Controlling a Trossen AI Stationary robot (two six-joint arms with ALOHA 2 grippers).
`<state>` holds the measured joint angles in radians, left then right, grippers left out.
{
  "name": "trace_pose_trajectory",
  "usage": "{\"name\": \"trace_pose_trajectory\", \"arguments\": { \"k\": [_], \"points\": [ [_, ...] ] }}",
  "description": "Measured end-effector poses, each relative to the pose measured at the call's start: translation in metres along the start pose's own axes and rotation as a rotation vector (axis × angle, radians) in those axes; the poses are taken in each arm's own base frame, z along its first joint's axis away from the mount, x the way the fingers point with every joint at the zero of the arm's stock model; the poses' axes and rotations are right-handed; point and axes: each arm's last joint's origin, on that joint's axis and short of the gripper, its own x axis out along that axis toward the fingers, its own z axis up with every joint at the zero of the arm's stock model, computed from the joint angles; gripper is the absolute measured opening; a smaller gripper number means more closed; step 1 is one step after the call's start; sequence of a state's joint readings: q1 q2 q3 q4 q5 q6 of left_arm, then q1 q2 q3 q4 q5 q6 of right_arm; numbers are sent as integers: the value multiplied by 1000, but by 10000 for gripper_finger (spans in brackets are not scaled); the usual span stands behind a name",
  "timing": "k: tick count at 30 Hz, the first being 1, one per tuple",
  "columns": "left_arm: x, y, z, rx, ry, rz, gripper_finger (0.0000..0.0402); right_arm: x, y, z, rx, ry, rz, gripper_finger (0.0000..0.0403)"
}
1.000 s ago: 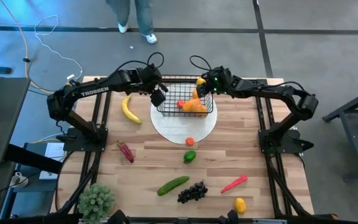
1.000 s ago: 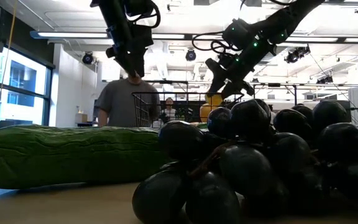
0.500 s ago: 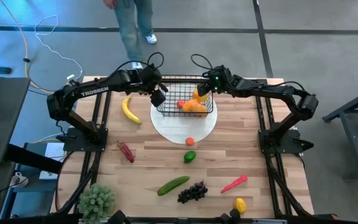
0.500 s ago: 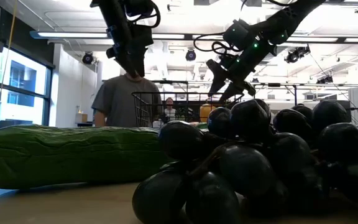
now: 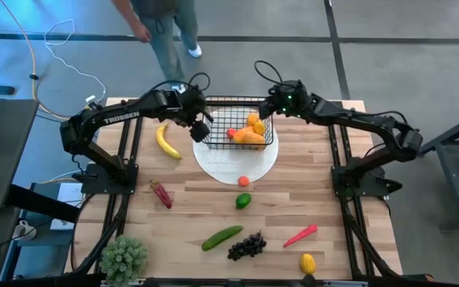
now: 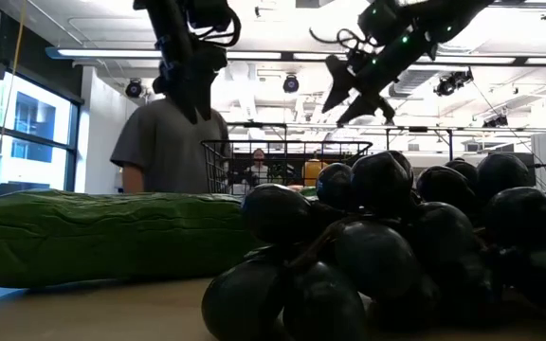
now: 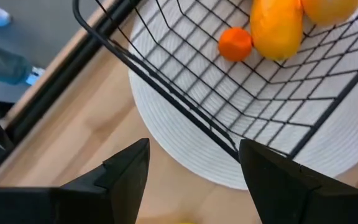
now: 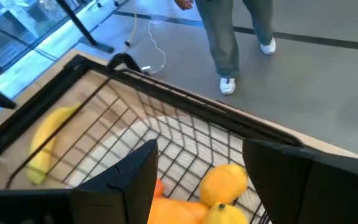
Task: Build produce basket
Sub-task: Put the red chili pepper into the wire basket
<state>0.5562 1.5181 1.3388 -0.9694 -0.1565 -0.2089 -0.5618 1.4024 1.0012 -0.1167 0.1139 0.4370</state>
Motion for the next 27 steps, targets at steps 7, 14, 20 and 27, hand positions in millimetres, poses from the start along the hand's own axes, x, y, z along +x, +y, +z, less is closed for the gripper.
{"name": "trace_pose_trajectory", "arguments": {
  "k": [7, 14, 20, 27],
  "points": [
    [-3, -15, -7, -14, 36, -16, 239, -23, 14, -2, -27, 21, 42, 216],
    [-8, -37, -18, -7, 83, -48, 239, -41, 32, -15, -61, 90, 94, 216],
    [-13, -56, -30, -7, 119, -60, 239, -53, 49, -30, -101, 160, 142, 216],
    [-21, -78, -47, -39, 162, -40, 239, -67, 72, -50, -153, 242, 213, 216]
  ]
}}
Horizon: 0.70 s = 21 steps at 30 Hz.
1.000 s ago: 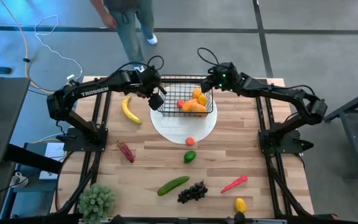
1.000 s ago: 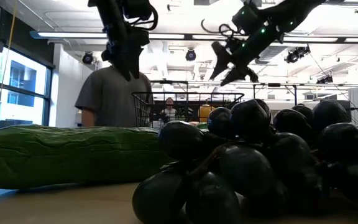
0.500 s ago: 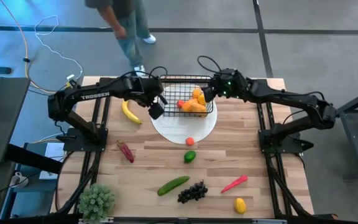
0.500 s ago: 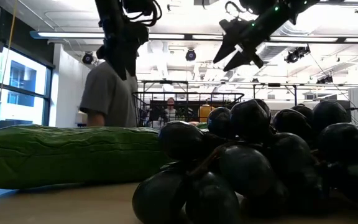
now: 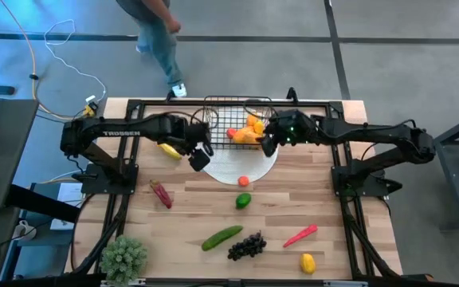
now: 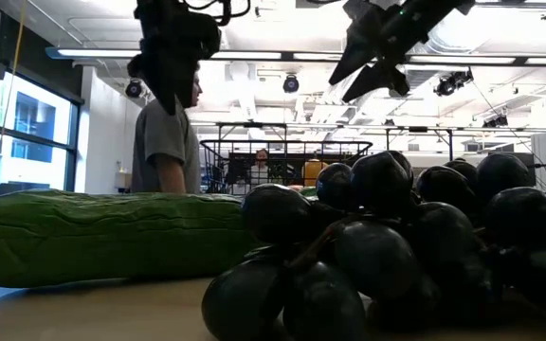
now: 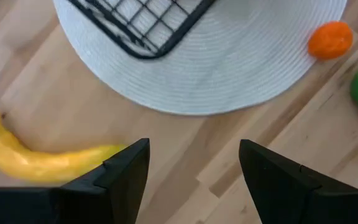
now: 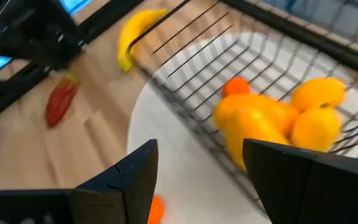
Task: Build produce basket
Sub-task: Put the red chili pepper into the wire basket
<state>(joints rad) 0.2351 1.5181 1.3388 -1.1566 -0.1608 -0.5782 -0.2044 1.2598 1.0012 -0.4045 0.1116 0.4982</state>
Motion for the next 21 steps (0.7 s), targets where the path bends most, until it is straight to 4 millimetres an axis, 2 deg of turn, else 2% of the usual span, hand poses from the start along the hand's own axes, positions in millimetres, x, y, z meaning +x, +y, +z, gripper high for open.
{"name": "trace_pose_trajectory", "arguments": {
  "k": [10, 21],
  "points": [
    [-8, -25, -36, -34, 72, 88, 239, -8, 35, -31, -52, 135, 85, 216],
    [-20, -59, -75, -133, 67, 69, 239, -19, 61, -55, -88, 209, 159, 216]
  ]
}}
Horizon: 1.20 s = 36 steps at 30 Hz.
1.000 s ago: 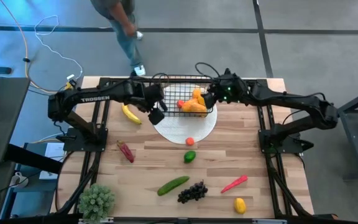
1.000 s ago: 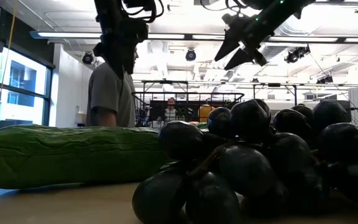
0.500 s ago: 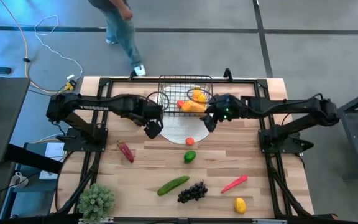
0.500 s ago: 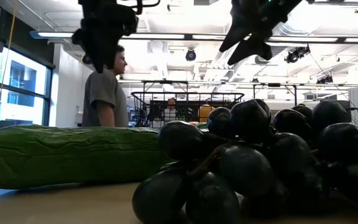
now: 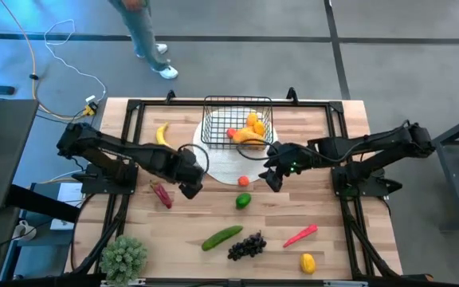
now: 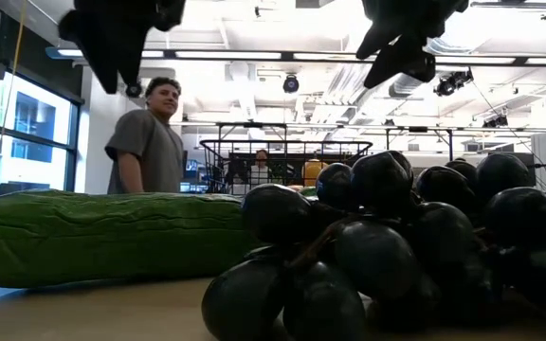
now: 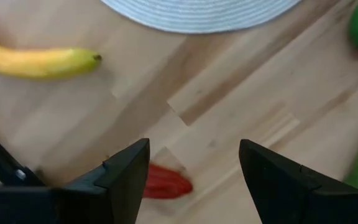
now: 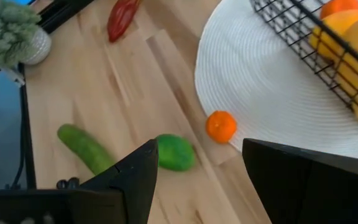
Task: Build produce basket
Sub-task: Put the red chili pepper into the wire basket
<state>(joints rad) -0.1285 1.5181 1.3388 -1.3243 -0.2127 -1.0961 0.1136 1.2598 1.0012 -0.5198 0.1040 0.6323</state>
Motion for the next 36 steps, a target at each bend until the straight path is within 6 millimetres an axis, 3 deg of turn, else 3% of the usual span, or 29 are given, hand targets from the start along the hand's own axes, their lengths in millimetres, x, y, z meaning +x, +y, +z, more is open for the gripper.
{"name": "trace_pose_trajectory", "arguments": {
  "k": [19, 28, 36],
  "points": [
    [-17, -12, -75, -470, 50, 83, 239, -1, 5, -8, 21, 40, -1, 216],
    [-21, -6, -89, -555, 10, 157, 239, -1, 5, -8, 41, 45, -4, 216],
    [-19, -5, -90, -566, -33, 168, 239, -1, 5, -8, 31, 45, -2, 216]
  ]
}}
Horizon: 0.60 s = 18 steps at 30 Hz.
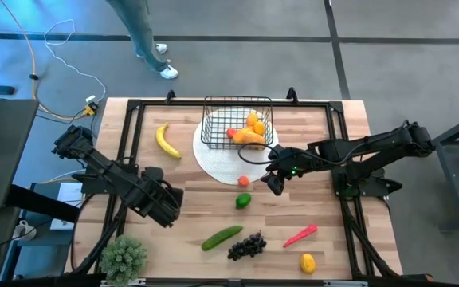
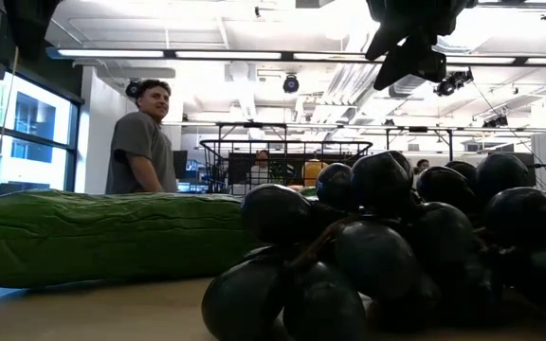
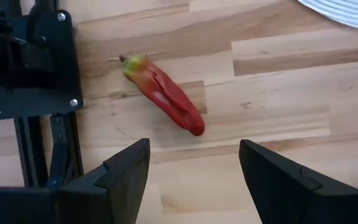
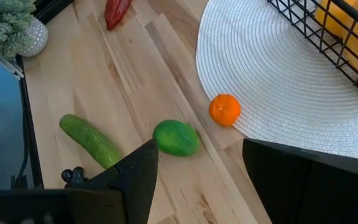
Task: Build produce basket
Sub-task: Put the red chili pepper into the wire basket
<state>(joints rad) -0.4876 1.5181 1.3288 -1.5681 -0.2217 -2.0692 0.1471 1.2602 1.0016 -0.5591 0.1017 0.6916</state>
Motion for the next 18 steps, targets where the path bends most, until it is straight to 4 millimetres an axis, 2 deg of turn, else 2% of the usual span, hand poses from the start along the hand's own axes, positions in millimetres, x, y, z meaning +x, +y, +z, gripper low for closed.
{"name": "trace_pose_trajectory", "arguments": {
  "k": [6, 13, 18],
  "points": [
    [24, 5, -5, -92, -3, 78, 239, 0, 0, 0, -13, 5, -5, 216],
    [48, 4, -9, -195, 4, 77, 239, 0, -1, -1, -29, 8, -15, 216],
    [61, 2, -6, -264, 1, 80, 239, 0, -2, -1, -120, 9, -18, 216]
  ]
}}
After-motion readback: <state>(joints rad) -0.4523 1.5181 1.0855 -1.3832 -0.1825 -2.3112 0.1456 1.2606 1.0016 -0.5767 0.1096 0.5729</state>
